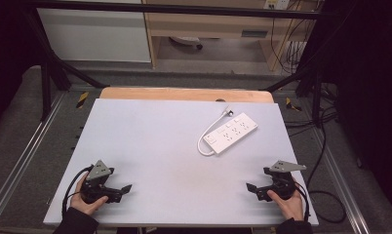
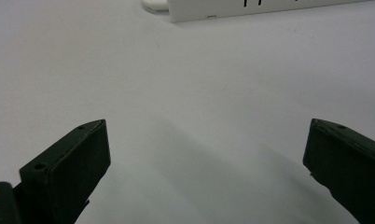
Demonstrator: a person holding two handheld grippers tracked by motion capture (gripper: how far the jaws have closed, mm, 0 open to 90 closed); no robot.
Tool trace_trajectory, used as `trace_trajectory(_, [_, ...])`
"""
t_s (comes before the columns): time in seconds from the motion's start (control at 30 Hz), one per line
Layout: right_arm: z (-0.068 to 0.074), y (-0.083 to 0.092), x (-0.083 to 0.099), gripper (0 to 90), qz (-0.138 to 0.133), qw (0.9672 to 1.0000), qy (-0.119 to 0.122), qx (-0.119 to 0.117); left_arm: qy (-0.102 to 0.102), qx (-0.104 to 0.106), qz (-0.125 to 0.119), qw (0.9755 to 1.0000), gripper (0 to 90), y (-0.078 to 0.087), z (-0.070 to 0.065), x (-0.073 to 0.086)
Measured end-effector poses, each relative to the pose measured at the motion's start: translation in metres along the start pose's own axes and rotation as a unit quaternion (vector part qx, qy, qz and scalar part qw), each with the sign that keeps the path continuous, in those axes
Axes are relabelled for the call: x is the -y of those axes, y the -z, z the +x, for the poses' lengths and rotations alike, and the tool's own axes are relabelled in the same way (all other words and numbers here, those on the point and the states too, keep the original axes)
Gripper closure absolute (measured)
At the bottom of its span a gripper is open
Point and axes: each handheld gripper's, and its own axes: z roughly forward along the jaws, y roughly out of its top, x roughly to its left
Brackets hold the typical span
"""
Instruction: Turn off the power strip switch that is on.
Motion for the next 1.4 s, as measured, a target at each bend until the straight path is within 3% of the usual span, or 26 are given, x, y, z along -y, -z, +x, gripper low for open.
trace_trajectory(1.4, [0.015,-0.017,-0.024,1.2,-0.005,0.9998,0.015,-0.01,0.002,-0.002,-0.003,1.0,5.4,0.001,0.0,0.0])
